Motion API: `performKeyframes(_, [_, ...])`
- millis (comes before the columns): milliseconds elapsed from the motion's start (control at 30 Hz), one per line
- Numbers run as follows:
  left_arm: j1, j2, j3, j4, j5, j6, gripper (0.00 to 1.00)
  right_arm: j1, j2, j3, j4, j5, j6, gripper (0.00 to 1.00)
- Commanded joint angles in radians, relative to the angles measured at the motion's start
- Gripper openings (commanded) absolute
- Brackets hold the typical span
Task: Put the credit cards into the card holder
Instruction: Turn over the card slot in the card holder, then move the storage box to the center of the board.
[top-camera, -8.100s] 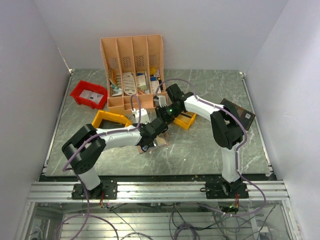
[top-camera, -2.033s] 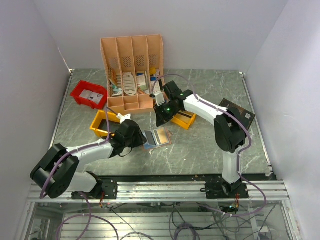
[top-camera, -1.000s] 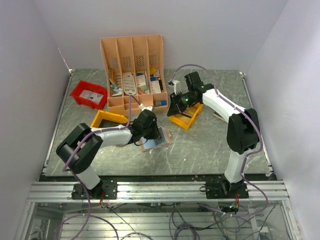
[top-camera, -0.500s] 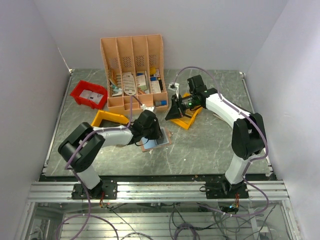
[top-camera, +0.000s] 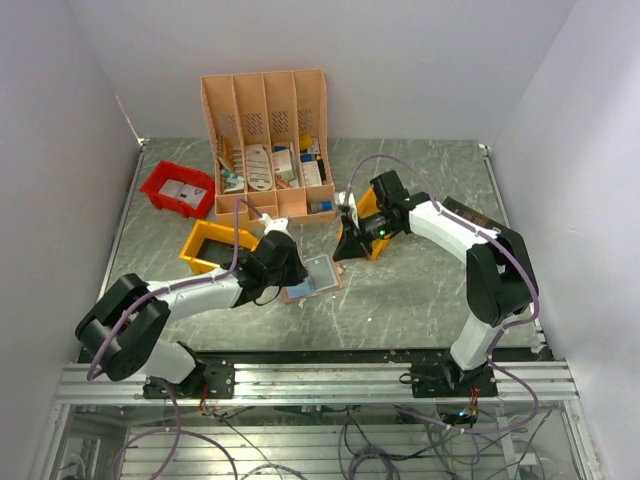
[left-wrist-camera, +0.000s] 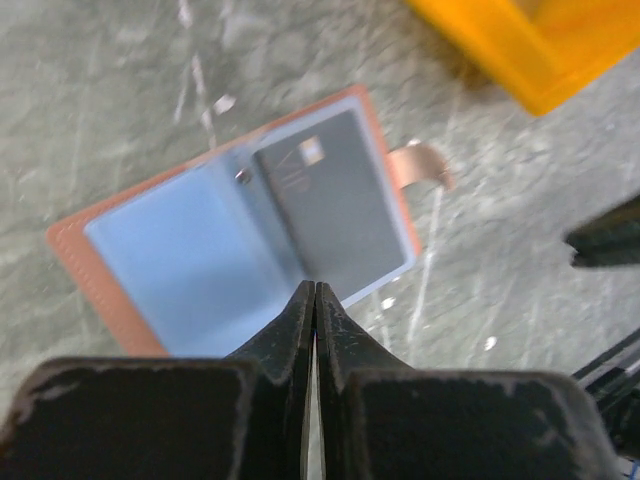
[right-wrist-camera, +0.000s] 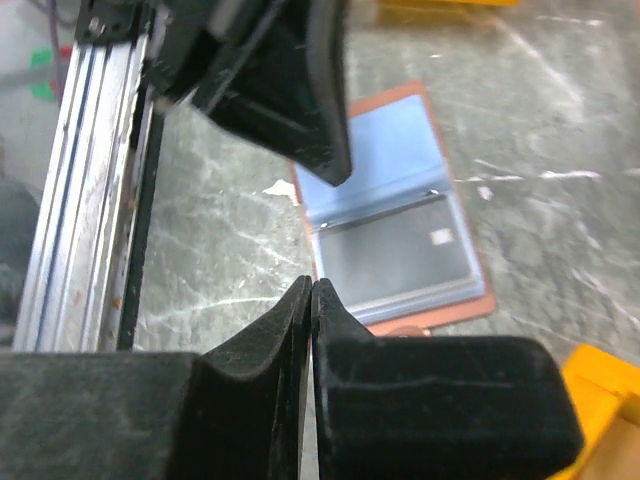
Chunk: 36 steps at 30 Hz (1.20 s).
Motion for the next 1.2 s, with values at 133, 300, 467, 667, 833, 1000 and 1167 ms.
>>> performKeyframes(133, [0.002, -0.129, -0.030, -0.033, -0.150, 0.072, 0.11, 0.060, -0.018, -0.031, -0.148, 0.009, -0.500, 0.04])
performKeyframes(300, [0.075, -0.143, 0.135, -0.385, -0.248, 0.230, 0.25, 0.089, -0.032, -0.027, -0.149, 0.008, -0.510, 0.09])
performKeyframes(467, [0.283, -0.177, 0.286, -0.577, -0.231, 0.369, 0.42, 0.088, -0.055, -0.018, -0.115, 0.022, -0.444, 0.15])
performKeyframes(667, [0.609, -0.086, 0.426, -0.551, -0.073, 0.510, 0.52, 0.086, -0.042, 0.011, -0.125, 0.014, -0.396, 0.15])
performKeyframes(833, [0.777, 0.057, 0.525, -0.419, 0.062, 0.576, 0.69, 0.080, -0.031, 0.029, -0.132, 0.019, -0.363, 0.15])
performKeyframes(1000, [0.868, 0.297, 0.702, -0.462, 0.067, 0.665, 0.78, 0.071, -0.022, 0.057, -0.154, 0.017, -0.337, 0.16])
performKeyframes(1167, [0.899, 0.486, 0.832, -0.499, 0.074, 0.723, 0.60, 0.027, -0.013, 0.062, -0.176, -0.007, -0.352, 0.16])
